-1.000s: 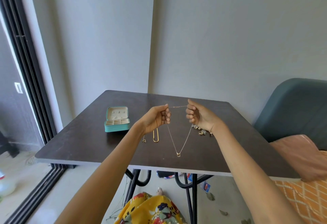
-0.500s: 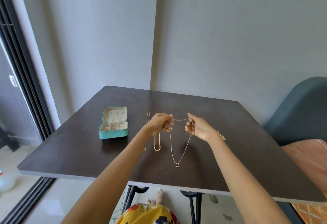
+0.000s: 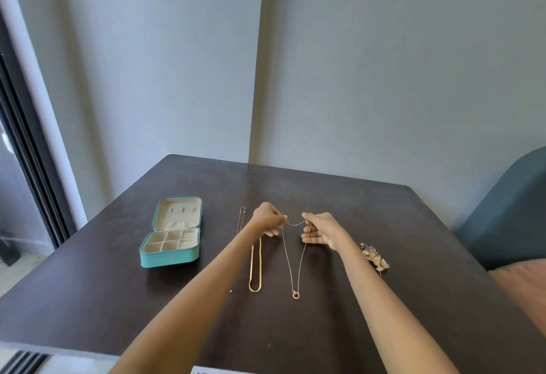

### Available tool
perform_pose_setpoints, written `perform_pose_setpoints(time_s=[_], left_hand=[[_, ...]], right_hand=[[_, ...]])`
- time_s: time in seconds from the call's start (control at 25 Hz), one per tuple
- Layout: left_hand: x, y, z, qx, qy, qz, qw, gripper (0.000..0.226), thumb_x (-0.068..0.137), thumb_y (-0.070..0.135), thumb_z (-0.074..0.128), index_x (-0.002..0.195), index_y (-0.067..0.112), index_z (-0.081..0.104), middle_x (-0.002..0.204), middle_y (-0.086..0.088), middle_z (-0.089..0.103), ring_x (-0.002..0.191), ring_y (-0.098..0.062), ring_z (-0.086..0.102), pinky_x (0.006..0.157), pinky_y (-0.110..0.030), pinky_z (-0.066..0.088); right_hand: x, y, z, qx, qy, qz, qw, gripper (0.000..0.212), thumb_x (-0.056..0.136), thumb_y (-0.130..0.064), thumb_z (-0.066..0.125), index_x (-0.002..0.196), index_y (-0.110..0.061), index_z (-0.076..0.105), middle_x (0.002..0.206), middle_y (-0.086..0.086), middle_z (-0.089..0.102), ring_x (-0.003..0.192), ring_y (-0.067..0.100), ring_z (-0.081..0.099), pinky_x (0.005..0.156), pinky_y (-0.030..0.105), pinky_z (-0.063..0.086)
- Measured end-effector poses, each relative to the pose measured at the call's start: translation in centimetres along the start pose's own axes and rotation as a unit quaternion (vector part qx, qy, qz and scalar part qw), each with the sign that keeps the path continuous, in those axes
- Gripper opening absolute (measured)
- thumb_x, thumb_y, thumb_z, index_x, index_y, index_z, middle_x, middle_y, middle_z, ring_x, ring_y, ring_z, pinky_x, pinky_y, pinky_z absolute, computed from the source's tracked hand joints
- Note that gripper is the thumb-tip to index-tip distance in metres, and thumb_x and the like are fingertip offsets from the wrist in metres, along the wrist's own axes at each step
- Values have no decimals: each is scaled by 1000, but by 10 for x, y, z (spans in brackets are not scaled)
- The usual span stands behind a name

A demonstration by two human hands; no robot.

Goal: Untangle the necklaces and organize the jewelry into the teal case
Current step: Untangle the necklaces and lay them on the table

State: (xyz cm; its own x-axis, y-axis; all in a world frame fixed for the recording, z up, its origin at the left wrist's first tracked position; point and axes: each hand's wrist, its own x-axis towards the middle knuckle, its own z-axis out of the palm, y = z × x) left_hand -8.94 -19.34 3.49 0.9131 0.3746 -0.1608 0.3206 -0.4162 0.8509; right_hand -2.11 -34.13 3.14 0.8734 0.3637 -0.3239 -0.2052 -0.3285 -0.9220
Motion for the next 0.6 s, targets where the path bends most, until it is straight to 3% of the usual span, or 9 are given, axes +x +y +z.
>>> perform_pose_setpoints(time_s=[0.2,0.32,0.48,0.6], left_hand=[[19,3,2,103,19,0,994,16,90,15,59,89,1,68,69,-7,65,53,-16,58,59,-29,56],[26,2,2,142,24,2,990,18,87,13,60,91,-2,68,90,-18,71,76,-30,69,74,-37,58],[34,3,5,179,34,11,983,22,85,14,64,99,-3,64,103,-21,67,94,-37,66,83,-41,55],[39,3,1,215,53,15,975,25,85,11,63,106,-2,60,113,-21,62,103,-39,61,88,-42,51]], right_hand=[[20,-4,6,-103,52,-23,993,25,89,-25,58,69,-9,58,65,7,58,49,17,56,44,25,49],[29,-3,6,-170,81,-27,982,26,84,-28,60,65,-11,62,64,4,61,48,14,55,43,22,48],[35,-5,4,-268,99,-55,957,27,82,-32,59,63,-14,66,59,-2,64,46,14,58,58,28,58],[38,-4,0,-323,108,-78,937,30,85,-34,56,64,-14,64,59,-2,64,43,14,58,65,29,58]])
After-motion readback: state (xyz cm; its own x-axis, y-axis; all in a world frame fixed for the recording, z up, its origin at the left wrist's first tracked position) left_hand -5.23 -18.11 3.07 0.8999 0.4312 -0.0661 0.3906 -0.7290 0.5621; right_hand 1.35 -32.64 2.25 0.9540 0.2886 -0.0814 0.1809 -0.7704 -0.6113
